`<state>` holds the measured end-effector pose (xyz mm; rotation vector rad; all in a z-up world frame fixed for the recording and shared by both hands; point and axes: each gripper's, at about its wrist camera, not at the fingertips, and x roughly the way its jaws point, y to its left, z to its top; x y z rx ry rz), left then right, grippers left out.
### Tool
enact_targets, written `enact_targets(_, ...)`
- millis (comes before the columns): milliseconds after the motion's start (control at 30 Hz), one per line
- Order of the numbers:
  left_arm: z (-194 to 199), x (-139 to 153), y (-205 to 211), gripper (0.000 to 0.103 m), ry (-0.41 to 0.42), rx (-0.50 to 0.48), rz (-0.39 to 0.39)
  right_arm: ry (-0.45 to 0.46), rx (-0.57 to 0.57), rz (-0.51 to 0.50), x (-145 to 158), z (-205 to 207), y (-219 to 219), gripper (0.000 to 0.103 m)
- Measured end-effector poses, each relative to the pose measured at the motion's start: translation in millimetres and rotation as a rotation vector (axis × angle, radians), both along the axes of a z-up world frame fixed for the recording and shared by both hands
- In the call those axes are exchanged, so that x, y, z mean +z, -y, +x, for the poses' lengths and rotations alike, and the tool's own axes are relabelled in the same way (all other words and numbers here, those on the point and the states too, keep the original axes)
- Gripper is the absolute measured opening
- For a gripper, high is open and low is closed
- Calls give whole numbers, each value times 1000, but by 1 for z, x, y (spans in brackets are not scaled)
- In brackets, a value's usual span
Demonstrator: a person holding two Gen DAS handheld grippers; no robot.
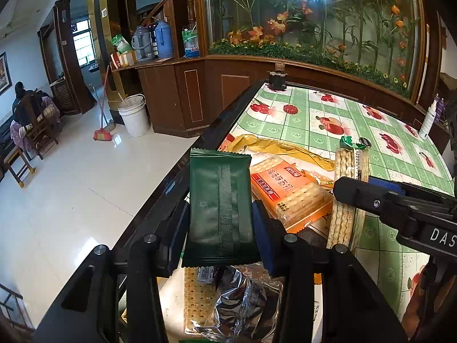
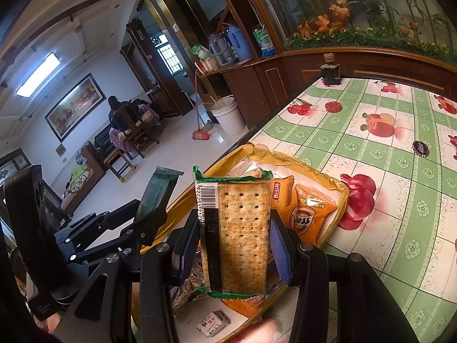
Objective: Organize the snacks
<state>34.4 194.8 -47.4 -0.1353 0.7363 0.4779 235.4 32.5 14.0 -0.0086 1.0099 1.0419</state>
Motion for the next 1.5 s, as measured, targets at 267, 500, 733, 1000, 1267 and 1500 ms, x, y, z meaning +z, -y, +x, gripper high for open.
enact_targets(267, 6, -5, 0, 43, -16, -4, -11, -7, -1, -5, -6, 7, -4, 47)
enact_targets(500, 10, -5, -6, 54, -43, 28, -22, -8, 3, -12, -9, 10, -9, 55)
enact_targets(733, 4, 0, -4, 77, -39, 36, -47, -8, -27, 15, -3, 12, 3, 69)
enact_targets(1000, -8, 14, 10, 81, -22, 39, -24, 17, -59, 55, 17, -1, 32, 75)
enact_targets(1267, -32, 37, 38, 83, 55, -8, 13, 50, -98, 91, 38, -27, 76, 77)
enact_targets(1500, -54, 62, 56, 83, 145, -82, -19, 85, -140, 118, 57, -52, 117, 80)
